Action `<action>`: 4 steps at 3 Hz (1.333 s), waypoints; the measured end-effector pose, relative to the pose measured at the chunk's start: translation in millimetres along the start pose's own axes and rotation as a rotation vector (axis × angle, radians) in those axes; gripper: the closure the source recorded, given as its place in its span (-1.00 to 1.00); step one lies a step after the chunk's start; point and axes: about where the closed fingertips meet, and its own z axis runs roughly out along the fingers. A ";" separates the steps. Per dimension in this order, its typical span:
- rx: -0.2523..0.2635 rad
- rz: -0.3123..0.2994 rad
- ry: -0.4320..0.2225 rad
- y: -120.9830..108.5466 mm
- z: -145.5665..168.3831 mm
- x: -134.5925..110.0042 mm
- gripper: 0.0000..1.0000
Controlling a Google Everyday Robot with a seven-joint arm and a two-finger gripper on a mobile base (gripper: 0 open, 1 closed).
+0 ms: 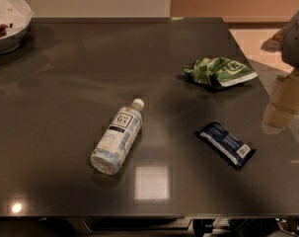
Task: Pick green jalapeno chip bag
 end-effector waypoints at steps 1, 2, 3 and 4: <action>0.000 0.000 0.000 0.0 0.0 0.0 -1.00; 0.012 0.018 -0.012 -7.4 0.9 0.1 -1.00; 0.020 0.049 -0.042 -31.3 11.3 -0.7 -1.00; 0.022 0.086 -0.079 -65.0 33.0 -1.9 -1.00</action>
Offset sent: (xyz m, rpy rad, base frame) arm 0.0152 -0.0059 -0.0039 0.0302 -0.0041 -0.0364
